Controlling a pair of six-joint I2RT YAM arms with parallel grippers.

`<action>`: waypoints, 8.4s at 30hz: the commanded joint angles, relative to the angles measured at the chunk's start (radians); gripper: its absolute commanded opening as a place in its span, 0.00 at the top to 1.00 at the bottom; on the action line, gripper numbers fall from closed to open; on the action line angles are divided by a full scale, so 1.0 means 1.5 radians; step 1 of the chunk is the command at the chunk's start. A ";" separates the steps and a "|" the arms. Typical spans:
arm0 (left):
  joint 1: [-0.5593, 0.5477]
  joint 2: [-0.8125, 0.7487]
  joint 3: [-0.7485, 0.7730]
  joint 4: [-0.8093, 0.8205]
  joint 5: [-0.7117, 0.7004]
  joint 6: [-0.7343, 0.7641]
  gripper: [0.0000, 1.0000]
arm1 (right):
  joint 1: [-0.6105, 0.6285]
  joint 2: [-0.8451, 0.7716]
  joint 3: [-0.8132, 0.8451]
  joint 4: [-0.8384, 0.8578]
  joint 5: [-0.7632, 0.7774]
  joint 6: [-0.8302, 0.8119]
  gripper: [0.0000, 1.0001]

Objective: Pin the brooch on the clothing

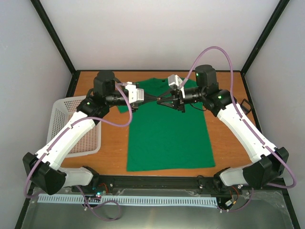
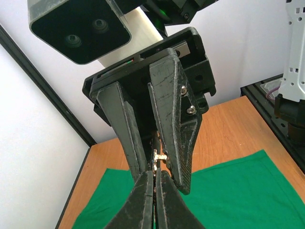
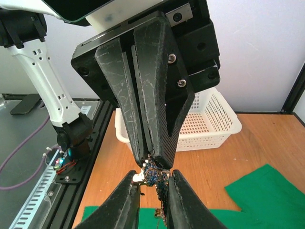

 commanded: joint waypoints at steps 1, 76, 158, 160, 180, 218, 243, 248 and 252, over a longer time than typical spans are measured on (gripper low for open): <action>0.002 0.000 0.035 -0.007 0.020 0.022 0.99 | 0.007 0.006 0.020 -0.011 0.013 -0.018 0.85; 0.143 0.611 0.286 -0.082 -0.349 -0.264 0.30 | -0.080 0.536 0.081 0.520 0.437 0.555 0.97; 0.146 0.622 0.267 -0.032 -0.289 -0.180 0.99 | -0.101 0.843 0.467 0.375 0.051 0.625 0.97; 0.147 0.623 0.267 -0.030 -0.288 -0.178 0.99 | -0.102 0.853 0.483 0.351 0.047 0.620 0.97; 0.151 0.609 0.243 -0.021 -0.270 -0.169 0.99 | -0.107 0.909 0.556 0.343 0.012 0.649 0.97; 0.158 0.622 0.263 -0.014 -0.258 -0.173 0.99 | -0.107 0.936 0.562 0.353 -0.061 0.669 0.97; 0.159 0.626 0.256 -0.017 -0.261 -0.176 0.99 | -0.105 0.906 0.529 0.341 -0.064 0.786 0.97; 0.159 0.624 0.246 -0.020 -0.263 -0.176 0.98 | -0.106 0.904 0.525 0.369 -0.060 0.832 0.97; 0.159 0.626 0.249 -0.026 -0.268 -0.178 0.95 | -0.107 0.901 0.524 0.347 -0.066 0.828 0.97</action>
